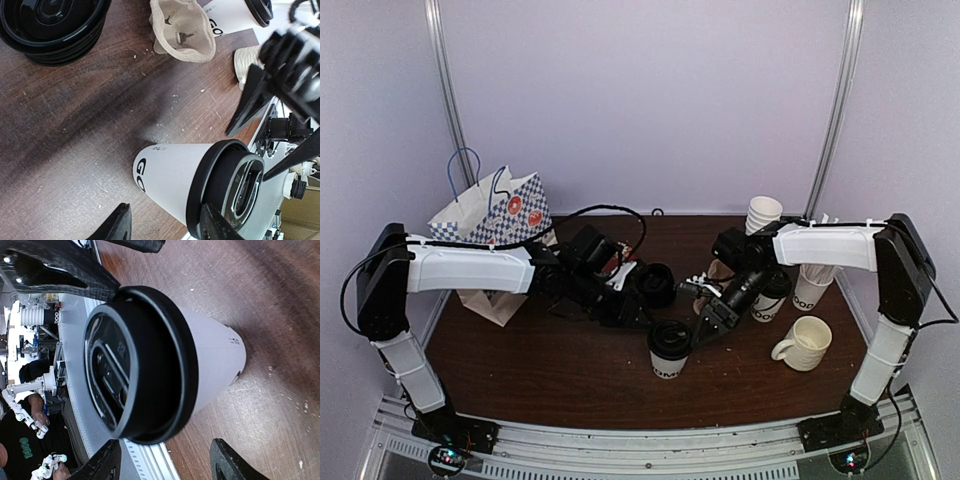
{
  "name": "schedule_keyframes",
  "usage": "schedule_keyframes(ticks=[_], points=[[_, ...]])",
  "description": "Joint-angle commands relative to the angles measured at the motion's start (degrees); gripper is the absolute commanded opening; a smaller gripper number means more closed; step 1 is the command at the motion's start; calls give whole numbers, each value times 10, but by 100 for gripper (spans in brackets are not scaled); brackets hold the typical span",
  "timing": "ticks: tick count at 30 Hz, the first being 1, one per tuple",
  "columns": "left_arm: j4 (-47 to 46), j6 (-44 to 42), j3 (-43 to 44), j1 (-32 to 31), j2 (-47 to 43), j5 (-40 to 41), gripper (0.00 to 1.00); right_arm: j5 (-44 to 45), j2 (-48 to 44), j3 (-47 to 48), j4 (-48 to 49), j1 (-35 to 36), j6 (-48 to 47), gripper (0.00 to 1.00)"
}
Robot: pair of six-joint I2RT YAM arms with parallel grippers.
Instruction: Pack the takeout coffee
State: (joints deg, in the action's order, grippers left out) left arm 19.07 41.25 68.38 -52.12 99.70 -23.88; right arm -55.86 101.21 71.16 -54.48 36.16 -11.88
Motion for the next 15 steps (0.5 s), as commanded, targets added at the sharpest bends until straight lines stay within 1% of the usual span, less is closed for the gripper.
schedule_keyframes(ticks=[1,6,9,11,15], points=[[-16,1,12,4,12,-13,48,-17,25,27,-8,16,-11,63],[-11,0,8,4,11,-13,47,-14,35,32,-4,18,-4,63],[-6,-1,2,4,13,-12,47,8,44,28,5,18,9,63],[-1,-2,-4,4,13,-8,46,55,56,24,12,18,23,62],[28,-12,-18,4,13,28,44,206,95,30,7,16,50,58]])
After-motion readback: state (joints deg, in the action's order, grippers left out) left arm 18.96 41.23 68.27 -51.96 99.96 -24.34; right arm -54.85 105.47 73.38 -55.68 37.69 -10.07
